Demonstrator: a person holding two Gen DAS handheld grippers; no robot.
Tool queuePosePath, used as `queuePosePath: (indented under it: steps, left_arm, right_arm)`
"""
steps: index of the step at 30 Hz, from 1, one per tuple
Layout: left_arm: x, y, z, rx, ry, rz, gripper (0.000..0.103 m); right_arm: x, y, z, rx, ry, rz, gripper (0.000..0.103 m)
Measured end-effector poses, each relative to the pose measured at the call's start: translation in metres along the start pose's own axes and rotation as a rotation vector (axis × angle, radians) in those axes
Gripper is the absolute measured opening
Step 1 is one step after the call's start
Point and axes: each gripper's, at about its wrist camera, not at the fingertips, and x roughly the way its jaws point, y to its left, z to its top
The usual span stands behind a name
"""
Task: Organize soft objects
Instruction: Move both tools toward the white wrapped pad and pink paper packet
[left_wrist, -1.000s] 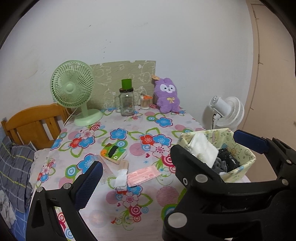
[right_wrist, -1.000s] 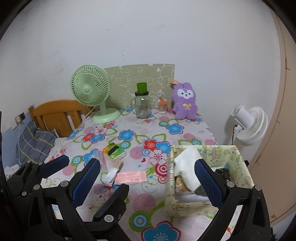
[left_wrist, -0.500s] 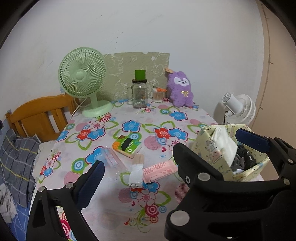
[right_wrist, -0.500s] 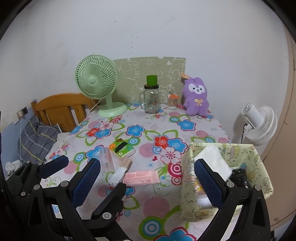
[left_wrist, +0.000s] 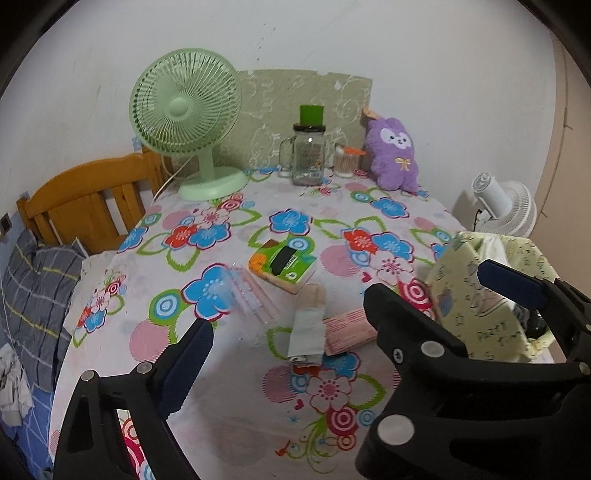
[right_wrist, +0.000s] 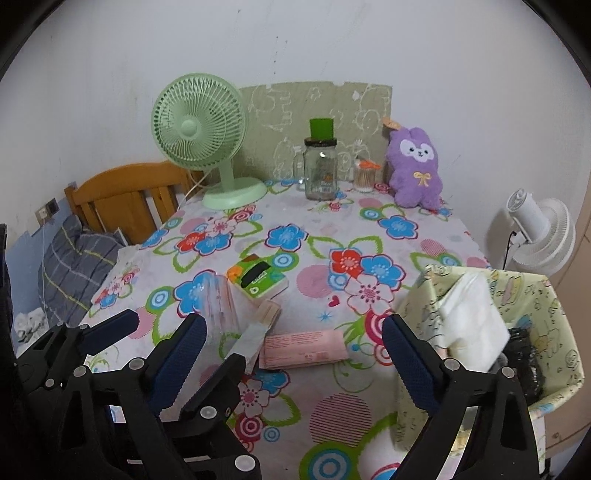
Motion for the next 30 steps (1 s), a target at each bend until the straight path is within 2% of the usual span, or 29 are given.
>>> queuePosePath:
  steps: [12, 18, 24, 30]
  left_arm:
    - [0.026, 0.009, -0.007, -0.012, 0.058, -0.008, 0.08]
    - [0.041, 0.013, -0.013, -0.01, 0.09, 0.002, 0.079]
    - [0.053, 0.01, -0.019, -0.001, 0.114, -0.023, 0.079]
    - [0.069, 0.004, -0.024, 0.018, 0.147, -0.046, 0.072]
  right_arm:
    - [0.036, 0.008, -0.006, 0.008, 0.073, 0.015, 0.089]
    - [0.054, 0.01, -0.013, 0.014, 0.107, 0.015, 0.083]
    - [0.07, 0.005, -0.02, 0.029, 0.149, -0.001, 0.083]
    - [0.081, -0.004, -0.03, 0.068, 0.178, 0.001, 0.083]
